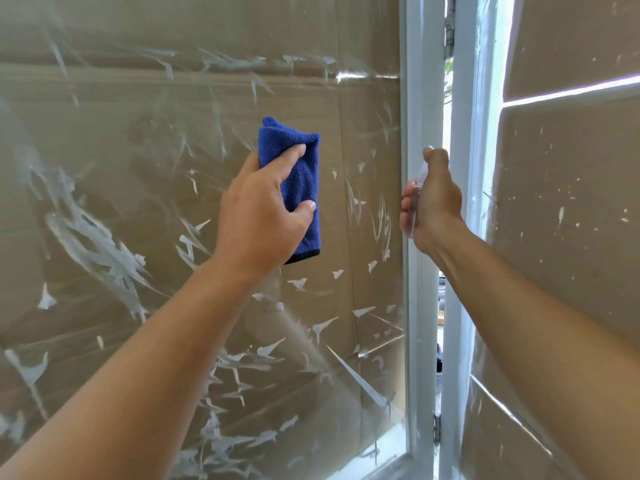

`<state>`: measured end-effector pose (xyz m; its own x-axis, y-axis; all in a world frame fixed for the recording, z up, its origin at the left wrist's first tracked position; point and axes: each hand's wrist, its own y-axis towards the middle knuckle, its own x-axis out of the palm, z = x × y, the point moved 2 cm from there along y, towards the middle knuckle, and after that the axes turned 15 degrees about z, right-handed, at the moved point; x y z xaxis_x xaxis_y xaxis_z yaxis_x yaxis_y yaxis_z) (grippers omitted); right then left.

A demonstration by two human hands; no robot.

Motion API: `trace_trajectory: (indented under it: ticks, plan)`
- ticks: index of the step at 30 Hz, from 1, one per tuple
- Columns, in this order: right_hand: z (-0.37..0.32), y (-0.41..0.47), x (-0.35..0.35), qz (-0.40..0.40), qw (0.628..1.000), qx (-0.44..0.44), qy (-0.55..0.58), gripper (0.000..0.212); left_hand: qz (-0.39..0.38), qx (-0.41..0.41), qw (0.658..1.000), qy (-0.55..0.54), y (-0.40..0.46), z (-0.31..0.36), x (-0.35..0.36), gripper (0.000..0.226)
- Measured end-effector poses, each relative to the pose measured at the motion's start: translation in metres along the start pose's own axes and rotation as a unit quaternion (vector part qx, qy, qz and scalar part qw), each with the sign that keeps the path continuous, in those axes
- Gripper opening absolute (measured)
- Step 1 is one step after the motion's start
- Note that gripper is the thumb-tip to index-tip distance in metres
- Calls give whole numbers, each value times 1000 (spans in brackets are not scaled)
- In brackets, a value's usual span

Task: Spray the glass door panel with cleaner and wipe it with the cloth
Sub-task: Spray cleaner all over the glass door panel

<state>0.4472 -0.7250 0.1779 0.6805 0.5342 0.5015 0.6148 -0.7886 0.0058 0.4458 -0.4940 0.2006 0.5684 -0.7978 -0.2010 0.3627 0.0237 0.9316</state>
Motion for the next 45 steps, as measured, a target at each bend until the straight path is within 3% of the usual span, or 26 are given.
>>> trace_trajectory:
  ticks: [3, 10, 17, 22, 29, 37, 45]
  plan:
    - [9, -4, -2, 29, 999, -27, 17, 37, -10, 0, 1000, -2, -6, -1, 2, 67]
    - [18, -1, -12, 2, 999, 38, 1, 50, -28, -7, 1000, -10, -15, -3, 13, 67]
    - [36, 6, -26, 61, 998, 9, -4, 46, -40, -14, 999, -18, -23, -1, 23, 67]
    - [38, 7, -31, 36, 999, 39, -4, 54, -45, -12, 999, -15, -27, -2, 26, 66]
    - [55, 6, -38, 92, 995, 18, -20, 42, -46, -12, 999, -10, -34, -6, 27, 67]
    - [64, 2, -49, 7, 992, 115, -52, 53, -45, -16, 999, -14, -39, -7, 23, 65]
    - [96, -1, -62, 99, 989, 72, -80, 40, -45, -27, 998, -21, -45, -10, 24, 64]
